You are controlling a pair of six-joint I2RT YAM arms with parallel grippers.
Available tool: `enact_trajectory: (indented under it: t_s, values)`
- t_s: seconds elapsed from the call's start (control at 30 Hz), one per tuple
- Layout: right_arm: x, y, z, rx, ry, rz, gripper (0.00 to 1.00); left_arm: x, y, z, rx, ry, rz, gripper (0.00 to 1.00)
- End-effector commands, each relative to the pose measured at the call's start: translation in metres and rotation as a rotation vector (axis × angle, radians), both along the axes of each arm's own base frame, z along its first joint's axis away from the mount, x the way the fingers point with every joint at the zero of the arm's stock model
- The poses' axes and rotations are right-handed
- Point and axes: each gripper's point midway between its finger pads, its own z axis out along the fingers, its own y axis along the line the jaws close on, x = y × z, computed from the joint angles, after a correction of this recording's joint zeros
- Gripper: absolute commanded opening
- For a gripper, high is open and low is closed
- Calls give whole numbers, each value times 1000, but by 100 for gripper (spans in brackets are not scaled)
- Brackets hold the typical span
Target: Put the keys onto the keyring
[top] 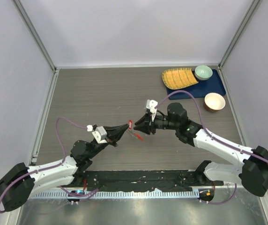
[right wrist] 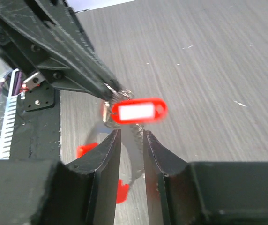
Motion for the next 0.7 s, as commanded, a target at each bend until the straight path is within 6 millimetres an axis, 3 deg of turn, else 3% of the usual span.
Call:
enact_trajectory:
  t_s: [0.0, 0.2, 0.67]
  values:
    - [12, -11, 32, 25, -80, -15, 32, -4, 6, 17, -33, -56, 9, 0]
    - [23, -12, 43, 34, -108, -10, 32, -6, 6, 19, -27, -69, 4, 0]
    - [15, 11, 36, 93, -64, 112, 32, -9, 0, 27, -43, -82, -29, 0]
